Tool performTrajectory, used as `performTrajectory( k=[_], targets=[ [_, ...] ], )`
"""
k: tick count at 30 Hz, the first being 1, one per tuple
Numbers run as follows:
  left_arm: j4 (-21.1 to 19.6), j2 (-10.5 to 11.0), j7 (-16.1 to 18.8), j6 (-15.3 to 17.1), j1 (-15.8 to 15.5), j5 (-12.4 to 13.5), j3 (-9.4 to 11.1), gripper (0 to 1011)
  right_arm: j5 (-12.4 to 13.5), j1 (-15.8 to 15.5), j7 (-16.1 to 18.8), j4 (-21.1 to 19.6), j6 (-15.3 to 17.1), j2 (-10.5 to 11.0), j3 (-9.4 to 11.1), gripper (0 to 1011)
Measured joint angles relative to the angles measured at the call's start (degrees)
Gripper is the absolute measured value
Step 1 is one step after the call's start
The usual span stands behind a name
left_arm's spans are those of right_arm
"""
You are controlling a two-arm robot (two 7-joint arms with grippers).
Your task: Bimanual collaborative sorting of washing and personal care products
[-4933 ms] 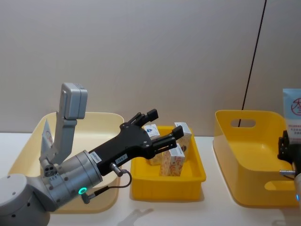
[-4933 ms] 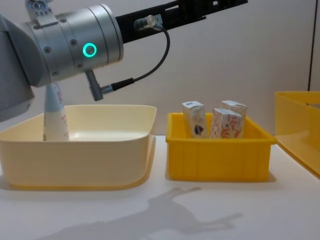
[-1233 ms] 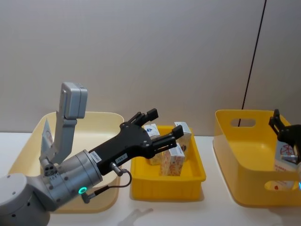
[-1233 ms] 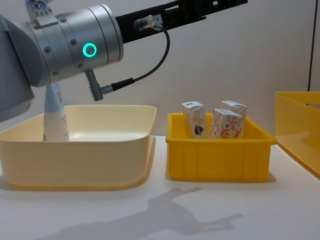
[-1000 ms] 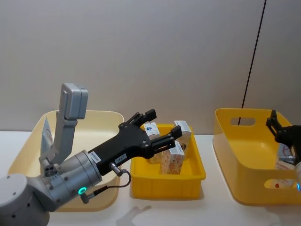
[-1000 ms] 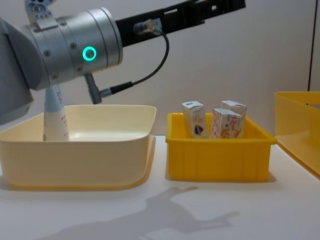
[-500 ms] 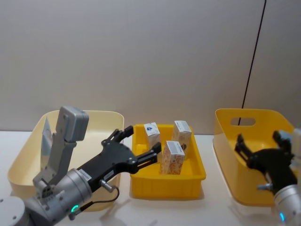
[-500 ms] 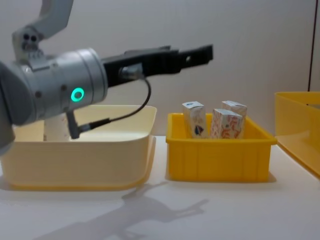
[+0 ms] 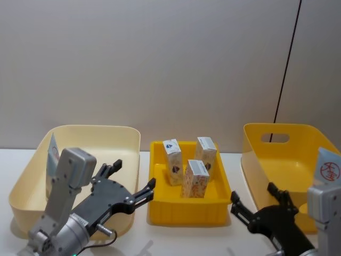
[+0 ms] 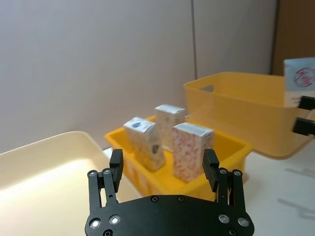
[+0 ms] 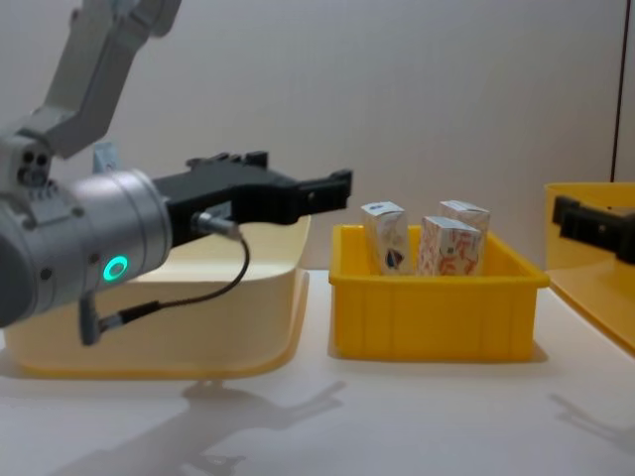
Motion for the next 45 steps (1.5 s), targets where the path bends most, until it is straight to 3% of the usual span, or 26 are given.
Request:
performTrajectory(
  k=[10,15,35,45],
  targets=[
    [-1.28,1.57,7.78,-1.23,3.66,6.52,0.00,1003,1.18,-0.91,0.70,-0.43,-0.38,0.74,-0.90,1001],
    [-1.62,1.97,9.96,-1.57,4.68,8.32,0.01,1003,1.18,-0.93,0.71,-0.43,-0.38,0.75,-0.90,1001],
    [-1.76,2.16,10.88,-1.71,5.09,9.11,0.01,1003,1.18,-0.26,1.45,0.14,-0.24,0.74,-0.92,1001],
    [-1.73,2.16,10.88,-1.71,5.08,9.10,0.01,1003,0.02,4.77,2.33,4.24,1.21,-0.43,-2.12,1001]
  ],
)
